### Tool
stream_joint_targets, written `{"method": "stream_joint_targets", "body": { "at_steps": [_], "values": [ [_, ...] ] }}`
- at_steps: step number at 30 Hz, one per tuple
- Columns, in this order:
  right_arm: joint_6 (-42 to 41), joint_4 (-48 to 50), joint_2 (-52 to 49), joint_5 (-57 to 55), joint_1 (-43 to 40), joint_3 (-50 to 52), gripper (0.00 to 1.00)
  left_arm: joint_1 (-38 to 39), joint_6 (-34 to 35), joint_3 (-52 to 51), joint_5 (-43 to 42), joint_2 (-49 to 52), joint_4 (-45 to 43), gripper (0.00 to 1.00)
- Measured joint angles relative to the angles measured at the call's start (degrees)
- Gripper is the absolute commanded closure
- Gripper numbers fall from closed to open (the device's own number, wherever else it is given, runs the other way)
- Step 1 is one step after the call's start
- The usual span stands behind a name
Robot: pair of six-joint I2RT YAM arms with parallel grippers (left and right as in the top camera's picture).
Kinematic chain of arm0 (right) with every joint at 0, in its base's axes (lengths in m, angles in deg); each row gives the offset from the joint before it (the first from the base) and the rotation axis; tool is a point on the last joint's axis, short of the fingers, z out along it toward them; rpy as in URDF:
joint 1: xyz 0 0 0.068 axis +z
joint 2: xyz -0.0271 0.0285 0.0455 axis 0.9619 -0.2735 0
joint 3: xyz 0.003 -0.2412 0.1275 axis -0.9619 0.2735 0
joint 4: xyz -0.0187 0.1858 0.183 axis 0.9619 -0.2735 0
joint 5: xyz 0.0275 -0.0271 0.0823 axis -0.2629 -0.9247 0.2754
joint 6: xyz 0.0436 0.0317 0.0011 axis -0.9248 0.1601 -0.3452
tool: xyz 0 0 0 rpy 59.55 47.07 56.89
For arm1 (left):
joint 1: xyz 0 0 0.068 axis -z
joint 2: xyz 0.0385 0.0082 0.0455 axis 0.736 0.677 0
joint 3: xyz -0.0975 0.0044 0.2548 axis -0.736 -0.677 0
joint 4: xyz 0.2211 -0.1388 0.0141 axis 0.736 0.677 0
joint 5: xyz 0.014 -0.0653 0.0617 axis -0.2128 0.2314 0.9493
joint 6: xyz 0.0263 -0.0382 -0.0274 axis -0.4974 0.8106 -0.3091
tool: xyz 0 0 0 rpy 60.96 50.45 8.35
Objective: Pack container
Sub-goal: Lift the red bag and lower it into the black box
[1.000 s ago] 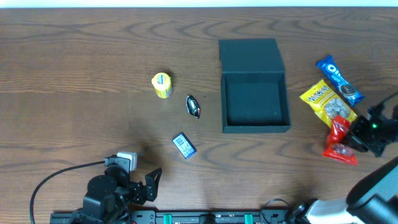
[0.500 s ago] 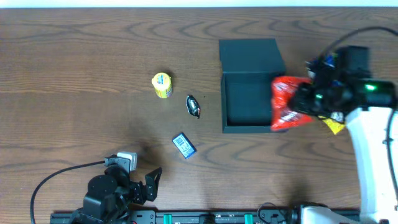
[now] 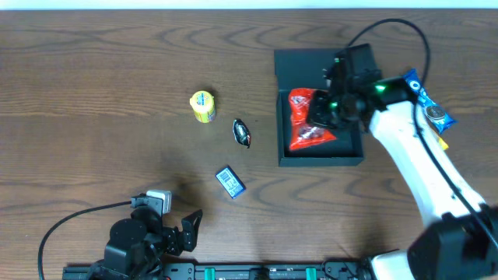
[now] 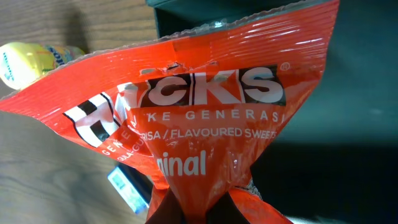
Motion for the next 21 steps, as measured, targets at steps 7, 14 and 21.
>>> {"method": "stream_joint_targets", "body": {
  "at_steps": [7, 14, 21],
  "values": [
    [-2.32, 1.68, -4.68, -1.51, 2.36, 0.00, 0.99, 0.00, 0.00, 0.00, 0.02, 0.00, 0.00, 0.05],
    [-2.93, 1.84, -8.15, -4.81, 2.38, 0.00, 0.99, 0.00, 0.00, 0.00, 0.00, 0.00, 0.00, 0.05],
    [-2.95, 2.27, -8.20, -6.60, 3.45, 0.00, 0.99, 0.00, 0.00, 0.00, 0.00, 0.00, 0.00, 0.05]
  ]
}}
